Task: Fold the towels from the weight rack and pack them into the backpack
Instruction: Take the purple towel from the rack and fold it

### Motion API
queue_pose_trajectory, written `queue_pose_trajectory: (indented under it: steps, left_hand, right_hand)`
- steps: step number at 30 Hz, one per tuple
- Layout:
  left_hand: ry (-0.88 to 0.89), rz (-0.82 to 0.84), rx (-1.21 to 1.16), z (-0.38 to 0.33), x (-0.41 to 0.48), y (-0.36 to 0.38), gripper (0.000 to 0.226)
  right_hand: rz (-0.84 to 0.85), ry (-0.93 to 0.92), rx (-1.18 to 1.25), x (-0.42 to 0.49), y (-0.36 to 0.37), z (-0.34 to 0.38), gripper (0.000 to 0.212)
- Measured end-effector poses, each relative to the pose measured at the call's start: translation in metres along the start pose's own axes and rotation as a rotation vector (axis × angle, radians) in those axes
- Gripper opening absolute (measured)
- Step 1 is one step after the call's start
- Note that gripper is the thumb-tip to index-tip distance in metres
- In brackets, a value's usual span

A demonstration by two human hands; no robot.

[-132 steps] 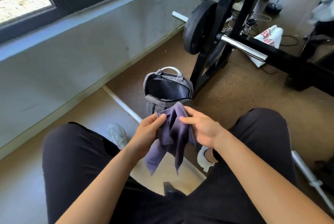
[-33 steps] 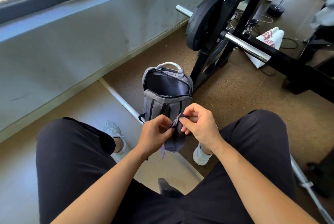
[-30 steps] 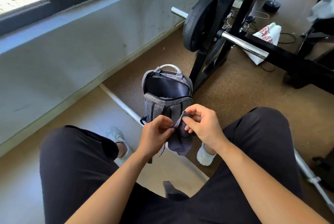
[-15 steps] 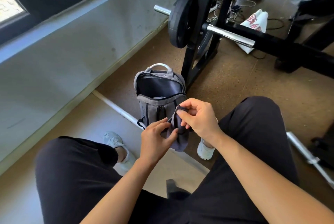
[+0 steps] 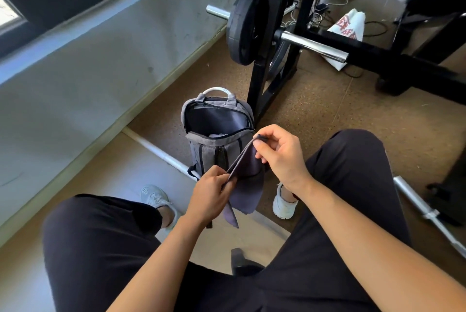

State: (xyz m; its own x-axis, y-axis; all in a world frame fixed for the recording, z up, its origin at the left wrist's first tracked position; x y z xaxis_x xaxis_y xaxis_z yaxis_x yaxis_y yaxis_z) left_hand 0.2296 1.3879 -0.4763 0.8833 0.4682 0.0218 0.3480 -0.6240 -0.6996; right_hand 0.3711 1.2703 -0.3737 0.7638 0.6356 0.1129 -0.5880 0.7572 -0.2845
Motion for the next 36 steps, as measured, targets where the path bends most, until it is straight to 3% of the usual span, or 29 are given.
queue_pose_trajectory:
  steps: [4,10,13,20,25,28,30,34,36]
  left_hand:
    - [0.094,0.034,0.056,-0.003,-0.003,0.001,0.03]
    - [0.145,-0.151,0.098,-0.026,-0.008,-0.03,0.025]
    - [0.209,-0.16,0.146,-0.038,-0.011,-0.036,0.018]
    - [0.047,0.126,0.183,0.001,-0.011,-0.005,0.036]
    - [0.099,0.252,0.099,-0.002,-0.014,0.006,0.033]
    - [0.073,0.156,0.004,0.001,-0.011,-0.005,0.026]
    - [0.008,-0.005,-0.158,0.003,-0.008,-0.028,0.006]
    - [-0.221,-0.317,-0.473,0.021,-0.009,-0.074,0.033]
    - [-0.31,-0.333,-0.422,0.036,-0.007,-0.084,0.031]
  right_hand:
    - [-0.03,-0.021,-0.093,0.001,-0.003,-0.001,0.006]
    - [-0.192,0.037,-0.139,0.007,-0.026,-0.01,0.005]
    - [-0.248,0.05,-0.103,0.01,-0.035,-0.014,0.005]
    - [-0.395,0.067,-0.073,0.018,-0.061,-0.024,0.006]
    - [-0.476,0.147,-0.032,0.024,-0.074,-0.04,0.008]
    - [-0.523,0.195,-0.03,0.026,-0.082,-0.049,0.009]
    - [-0.538,0.255,-0.045,0.026,-0.088,-0.058,0.009]
    - [-0.517,0.38,-0.124,0.026,-0.096,-0.073,0.005]
    - [-0.428,0.398,-0.193,0.029,-0.09,-0.075,0.003]
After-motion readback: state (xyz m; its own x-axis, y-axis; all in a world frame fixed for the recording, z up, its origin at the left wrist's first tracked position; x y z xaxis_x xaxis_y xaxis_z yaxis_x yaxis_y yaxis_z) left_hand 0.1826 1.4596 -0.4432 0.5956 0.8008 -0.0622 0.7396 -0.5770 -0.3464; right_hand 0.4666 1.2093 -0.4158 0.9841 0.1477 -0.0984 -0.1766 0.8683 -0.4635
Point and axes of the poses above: each hand's wrist, its own x-axis towards the middle knuckle, its own y-axis out of the palm, z = x × y, the point moved 9 cm from there along x, towards the middle knuckle, and after that the axes turned 7 degrees about -x, right-handed, at the moved point
